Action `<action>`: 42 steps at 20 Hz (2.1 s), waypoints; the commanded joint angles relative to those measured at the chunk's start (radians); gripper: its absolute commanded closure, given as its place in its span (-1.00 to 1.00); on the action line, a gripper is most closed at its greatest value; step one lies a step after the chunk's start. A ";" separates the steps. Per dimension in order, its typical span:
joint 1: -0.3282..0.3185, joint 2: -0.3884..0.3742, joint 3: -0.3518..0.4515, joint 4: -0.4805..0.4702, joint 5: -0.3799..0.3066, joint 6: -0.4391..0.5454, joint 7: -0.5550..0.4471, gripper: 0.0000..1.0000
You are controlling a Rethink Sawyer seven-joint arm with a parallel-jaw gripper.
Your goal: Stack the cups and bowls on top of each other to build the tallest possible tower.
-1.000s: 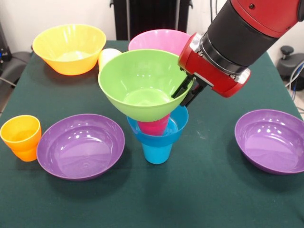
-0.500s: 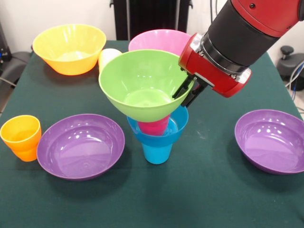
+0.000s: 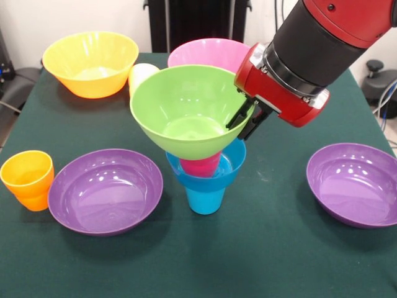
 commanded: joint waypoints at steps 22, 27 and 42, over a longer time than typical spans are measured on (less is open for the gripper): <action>0.029 -0.002 0.098 0.078 0.004 -0.003 0.163 1.00; 0.029 -0.011 0.098 0.091 0.001 0.002 0.154 1.00; 0.034 -0.028 0.100 0.118 -0.002 -0.002 0.149 1.00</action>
